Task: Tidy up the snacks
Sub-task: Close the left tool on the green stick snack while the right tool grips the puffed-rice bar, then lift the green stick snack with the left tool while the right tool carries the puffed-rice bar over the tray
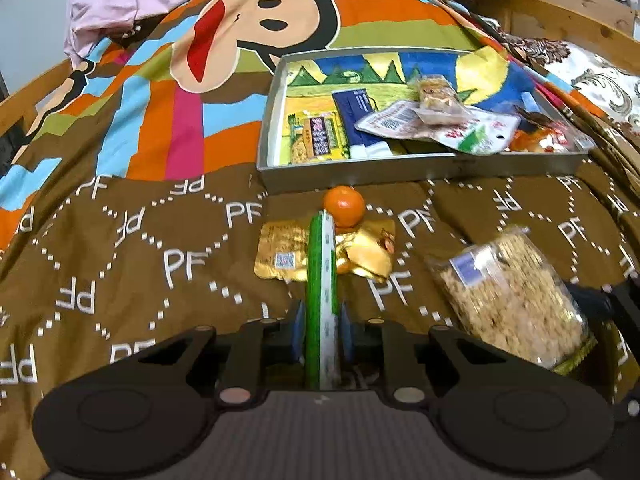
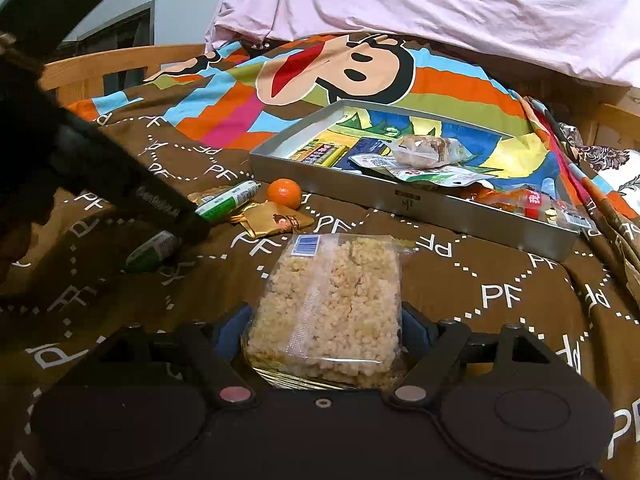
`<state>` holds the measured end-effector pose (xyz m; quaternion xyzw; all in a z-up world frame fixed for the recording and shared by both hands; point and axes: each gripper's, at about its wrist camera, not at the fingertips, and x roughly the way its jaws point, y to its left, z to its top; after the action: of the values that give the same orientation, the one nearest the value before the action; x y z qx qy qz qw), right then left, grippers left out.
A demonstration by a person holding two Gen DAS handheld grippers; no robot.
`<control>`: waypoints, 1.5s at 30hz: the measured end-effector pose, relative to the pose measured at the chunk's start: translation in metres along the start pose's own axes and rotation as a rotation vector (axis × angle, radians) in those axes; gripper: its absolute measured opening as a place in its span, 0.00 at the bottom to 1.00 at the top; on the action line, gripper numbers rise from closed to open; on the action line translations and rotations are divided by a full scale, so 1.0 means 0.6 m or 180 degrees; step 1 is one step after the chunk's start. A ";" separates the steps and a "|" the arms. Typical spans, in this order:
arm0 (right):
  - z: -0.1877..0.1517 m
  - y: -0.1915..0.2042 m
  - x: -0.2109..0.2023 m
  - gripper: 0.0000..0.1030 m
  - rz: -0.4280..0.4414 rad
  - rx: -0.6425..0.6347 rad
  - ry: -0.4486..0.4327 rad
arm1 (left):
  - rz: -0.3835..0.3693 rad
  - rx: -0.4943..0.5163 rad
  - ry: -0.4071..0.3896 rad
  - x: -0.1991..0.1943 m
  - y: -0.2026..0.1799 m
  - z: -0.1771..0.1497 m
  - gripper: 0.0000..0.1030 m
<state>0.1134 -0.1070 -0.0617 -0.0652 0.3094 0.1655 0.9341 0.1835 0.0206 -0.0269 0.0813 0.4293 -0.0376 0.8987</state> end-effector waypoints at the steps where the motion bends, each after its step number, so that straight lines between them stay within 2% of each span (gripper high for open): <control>1: 0.000 0.000 -0.001 0.77 0.0002 -0.0009 0.0007 | -0.0032 0.0005 0.0010 -0.004 -0.002 -0.004 0.19; 7: -0.002 -0.003 -0.010 0.77 0.0000 -0.0029 0.0038 | -0.0108 0.0251 -0.0029 -0.008 -0.025 -0.002 0.19; 13: -0.004 -0.006 -0.015 0.77 0.0013 -0.0050 0.0057 | -0.0149 0.0251 0.0134 0.029 -0.031 0.011 0.20; 16: -0.005 -0.005 -0.013 0.78 0.0019 -0.0055 0.0066 | -0.0274 0.0072 0.0203 0.043 -0.018 0.013 0.20; 22: -0.007 0.001 -0.019 0.76 -0.0033 -0.0131 -0.0025 | -0.0520 -0.0173 0.0126 0.022 0.008 0.004 0.18; 29: -0.004 0.016 -0.043 0.75 -0.0288 -0.0419 -0.0386 | -0.1109 -0.0676 -0.0228 -0.036 0.043 -0.018 0.18; 32: -0.002 0.017 -0.042 0.75 -0.0335 -0.0498 -0.0385 | -0.1204 -0.0648 -0.0243 -0.046 0.041 -0.018 0.18; 33: -0.003 0.017 -0.041 0.75 -0.0333 -0.0507 -0.0363 | -0.1200 -0.0599 -0.0198 -0.045 0.038 -0.019 0.18; 36: -0.005 0.017 -0.035 0.75 -0.0308 -0.0512 -0.0273 | -0.0982 -0.0389 -0.0034 -0.031 0.022 -0.025 0.18; 40: -0.007 0.016 -0.035 0.75 -0.0311 -0.0524 -0.0225 | -0.0986 -0.0340 0.0122 -0.015 0.020 -0.036 0.19; 44: -0.008 0.013 -0.030 0.75 -0.0299 -0.0502 -0.0196 | -0.0947 -0.0198 0.0174 -0.002 0.013 -0.030 0.19; 45: -0.009 0.013 -0.029 0.75 -0.0293 -0.0497 -0.0184 | -0.0938 -0.0168 0.0178 0.000 0.011 -0.027 0.23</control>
<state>0.0947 -0.1056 -0.0557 -0.1471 0.2652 0.1477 0.9414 0.1721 0.0301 -0.0365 -0.0053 0.4622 -0.1555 0.8730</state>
